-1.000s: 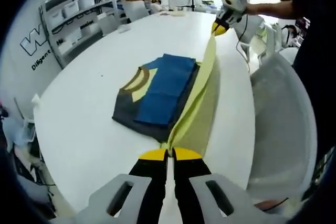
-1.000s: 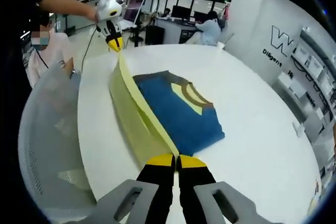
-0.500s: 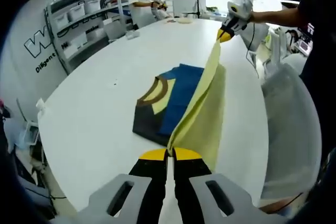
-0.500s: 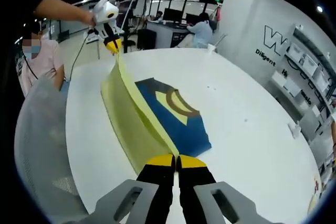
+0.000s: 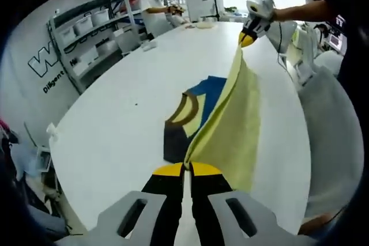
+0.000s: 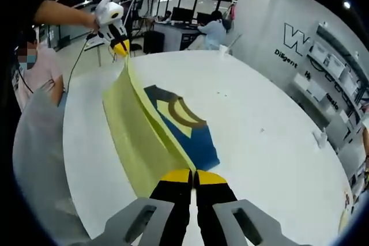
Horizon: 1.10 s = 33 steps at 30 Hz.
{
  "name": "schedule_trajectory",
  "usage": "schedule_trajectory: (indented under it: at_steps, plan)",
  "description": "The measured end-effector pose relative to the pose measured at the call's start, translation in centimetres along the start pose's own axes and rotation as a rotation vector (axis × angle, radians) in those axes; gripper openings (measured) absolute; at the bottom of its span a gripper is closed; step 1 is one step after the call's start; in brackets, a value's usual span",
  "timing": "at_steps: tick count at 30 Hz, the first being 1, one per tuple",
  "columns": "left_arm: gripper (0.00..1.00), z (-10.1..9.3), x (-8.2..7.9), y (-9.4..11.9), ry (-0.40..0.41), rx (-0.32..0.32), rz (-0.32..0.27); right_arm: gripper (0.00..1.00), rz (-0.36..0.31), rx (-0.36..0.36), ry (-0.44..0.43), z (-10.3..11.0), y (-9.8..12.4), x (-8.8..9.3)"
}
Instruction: Fold the garment on the visible template until the final outline fits inside the template.
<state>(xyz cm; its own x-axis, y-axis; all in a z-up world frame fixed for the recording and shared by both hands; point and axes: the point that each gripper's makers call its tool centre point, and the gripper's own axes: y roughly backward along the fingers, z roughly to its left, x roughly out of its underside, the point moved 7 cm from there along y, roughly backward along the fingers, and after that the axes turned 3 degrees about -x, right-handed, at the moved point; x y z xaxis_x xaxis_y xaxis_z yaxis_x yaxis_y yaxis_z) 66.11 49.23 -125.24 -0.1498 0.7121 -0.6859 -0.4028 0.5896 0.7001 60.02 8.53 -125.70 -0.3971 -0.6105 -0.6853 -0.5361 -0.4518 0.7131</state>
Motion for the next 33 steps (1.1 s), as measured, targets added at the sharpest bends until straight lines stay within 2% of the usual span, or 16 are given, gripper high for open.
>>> schedule_trajectory:
  at_steps: [8, 19, 33]
  plan:
    - [0.06, 1.3, -0.6, 0.1, -0.029, -0.033, -0.016, 0.0, -0.003, 0.02, 0.024, -0.5, -0.1, -1.2]
    - [0.06, 3.7, -1.3, -0.3, 0.018, -0.107, -0.046, 0.0, -0.03, 0.075, 0.037, -1.9, -0.7, -2.9]
    - [0.06, 4.4, -0.5, -2.4, 0.014, -0.144, -0.007, 0.0, 0.009, 0.097, 0.003, -3.1, -3.3, -2.1]
